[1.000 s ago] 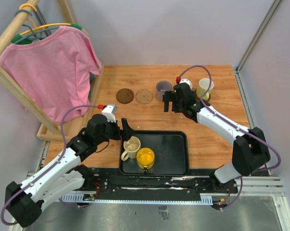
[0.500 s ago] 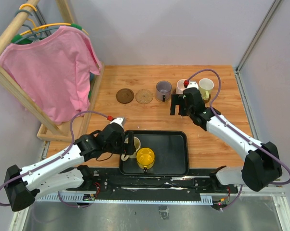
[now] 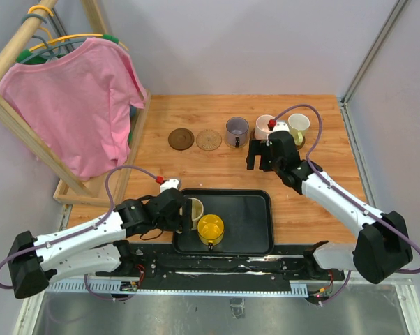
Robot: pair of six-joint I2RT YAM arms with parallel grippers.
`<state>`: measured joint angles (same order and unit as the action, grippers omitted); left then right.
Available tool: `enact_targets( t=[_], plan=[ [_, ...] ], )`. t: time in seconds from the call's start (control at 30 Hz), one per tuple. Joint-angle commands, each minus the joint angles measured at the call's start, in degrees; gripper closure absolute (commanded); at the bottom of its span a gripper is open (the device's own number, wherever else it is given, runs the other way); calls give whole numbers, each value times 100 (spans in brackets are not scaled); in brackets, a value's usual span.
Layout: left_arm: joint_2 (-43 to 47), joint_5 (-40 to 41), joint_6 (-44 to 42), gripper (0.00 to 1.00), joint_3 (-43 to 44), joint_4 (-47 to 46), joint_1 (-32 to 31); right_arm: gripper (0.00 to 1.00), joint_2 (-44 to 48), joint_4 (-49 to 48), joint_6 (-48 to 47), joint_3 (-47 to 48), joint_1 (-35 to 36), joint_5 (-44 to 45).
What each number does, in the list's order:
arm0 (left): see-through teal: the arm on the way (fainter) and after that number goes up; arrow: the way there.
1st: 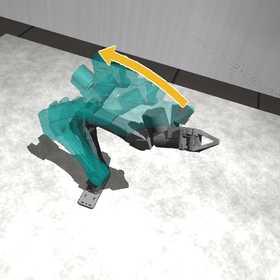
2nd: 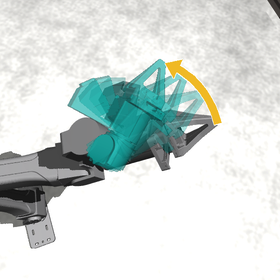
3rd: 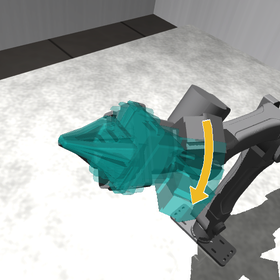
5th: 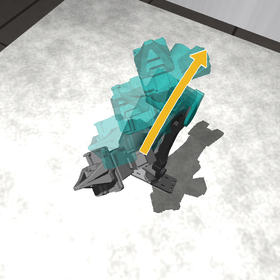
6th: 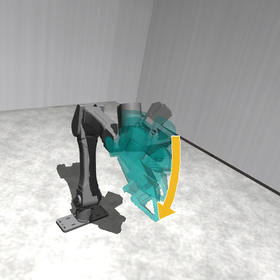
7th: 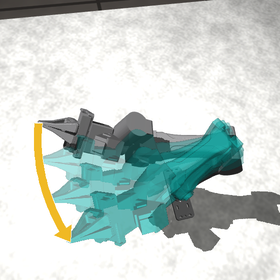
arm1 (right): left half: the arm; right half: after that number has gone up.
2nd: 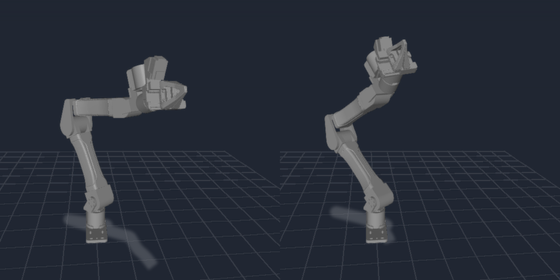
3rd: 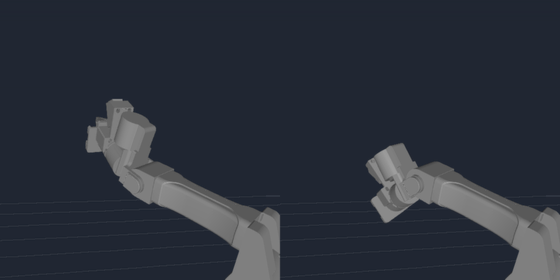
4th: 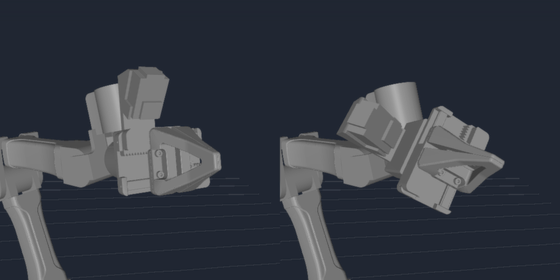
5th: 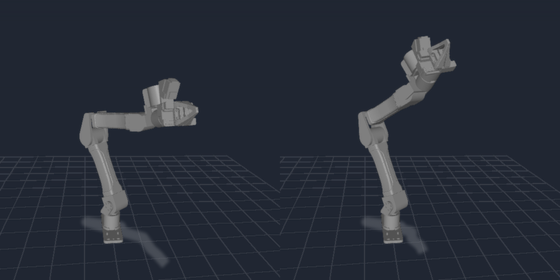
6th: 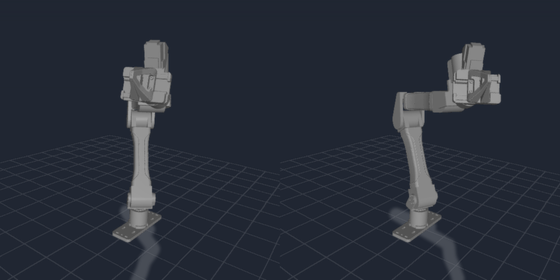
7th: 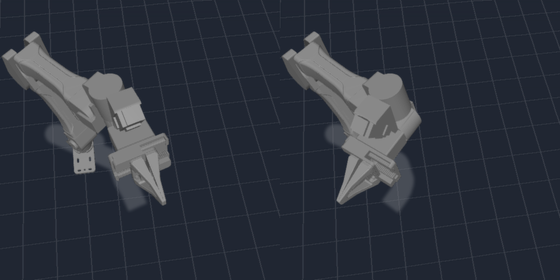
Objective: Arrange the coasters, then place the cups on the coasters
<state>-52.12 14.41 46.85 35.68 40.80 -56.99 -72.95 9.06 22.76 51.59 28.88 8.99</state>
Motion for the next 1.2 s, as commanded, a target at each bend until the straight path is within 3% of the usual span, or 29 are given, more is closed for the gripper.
enact_targets(
  t=[0.0,0.27,0.47,0.77,1.17],
  plan=[
    [-52,475,187,12,-169,-170,-95,1,6,-164,150,-122,-76,-221],
    [92,994,300,25,-404,-452,-145,1,-75,-180,224,-139,-76,-336],
    [169,1006,99,34,-736,-1162,-141,1,-119,-185,253,-140,-76,-413],
    [20,1032,-501,36,-1008,-2220,-145,1,-238,-219,299,-175,-76,-488],
    [-702,1151,-901,50,-815,-2408,-142,1,-255,-271,327,-236,-76,-578]
  ],
)
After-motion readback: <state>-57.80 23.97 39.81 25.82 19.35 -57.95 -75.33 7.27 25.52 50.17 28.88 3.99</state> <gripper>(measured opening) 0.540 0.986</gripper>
